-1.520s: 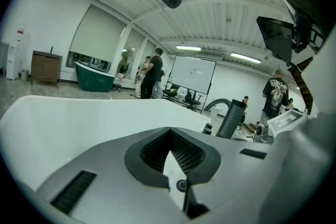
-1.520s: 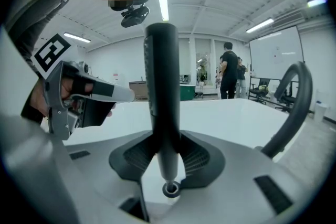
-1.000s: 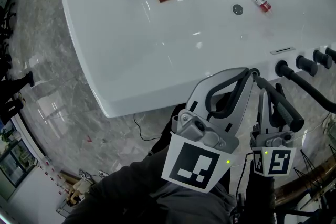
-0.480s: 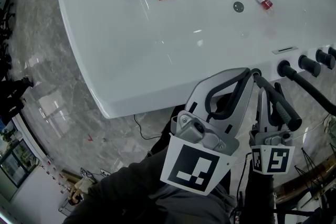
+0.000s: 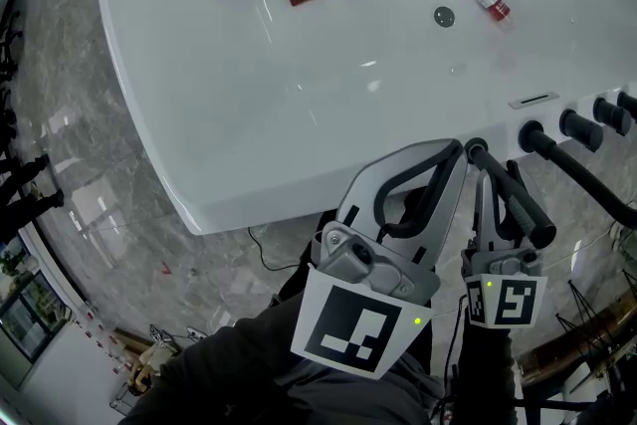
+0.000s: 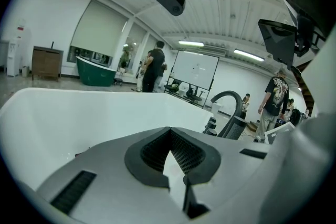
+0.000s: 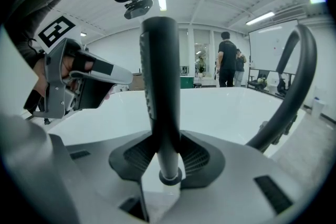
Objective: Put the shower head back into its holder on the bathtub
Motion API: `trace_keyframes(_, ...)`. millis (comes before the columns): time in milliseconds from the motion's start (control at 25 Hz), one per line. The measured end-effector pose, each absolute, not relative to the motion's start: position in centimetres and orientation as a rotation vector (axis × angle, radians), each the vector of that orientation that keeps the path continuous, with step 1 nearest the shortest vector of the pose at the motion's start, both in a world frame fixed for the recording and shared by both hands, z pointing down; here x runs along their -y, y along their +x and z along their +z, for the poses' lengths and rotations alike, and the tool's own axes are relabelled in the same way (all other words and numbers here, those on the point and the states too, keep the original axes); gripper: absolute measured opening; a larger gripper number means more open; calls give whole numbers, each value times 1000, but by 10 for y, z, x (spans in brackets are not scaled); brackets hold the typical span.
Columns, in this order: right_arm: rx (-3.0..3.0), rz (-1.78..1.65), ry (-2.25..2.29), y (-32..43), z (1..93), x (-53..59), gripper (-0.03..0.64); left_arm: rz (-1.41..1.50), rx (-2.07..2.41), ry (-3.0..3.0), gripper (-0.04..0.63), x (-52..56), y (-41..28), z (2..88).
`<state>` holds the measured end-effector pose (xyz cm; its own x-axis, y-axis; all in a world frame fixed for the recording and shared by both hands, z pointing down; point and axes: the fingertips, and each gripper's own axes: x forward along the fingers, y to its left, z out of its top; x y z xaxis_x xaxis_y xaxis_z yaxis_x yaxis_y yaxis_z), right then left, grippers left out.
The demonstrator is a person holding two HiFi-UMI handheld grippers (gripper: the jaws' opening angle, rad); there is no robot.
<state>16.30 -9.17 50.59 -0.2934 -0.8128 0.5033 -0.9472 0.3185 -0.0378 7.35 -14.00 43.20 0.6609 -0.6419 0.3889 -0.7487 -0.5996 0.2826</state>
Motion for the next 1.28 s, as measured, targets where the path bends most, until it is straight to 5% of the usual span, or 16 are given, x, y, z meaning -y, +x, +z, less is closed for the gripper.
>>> trace_keyframes(1120, 2205, 487, 1548, 157, 526, 95, 142, 353, 1097, 2445, 3, 140, 65, 435)
trace_keyframes(1280, 2212, 503, 1550, 156, 528, 90, 209, 355, 1098, 2446, 3, 138, 65, 435)
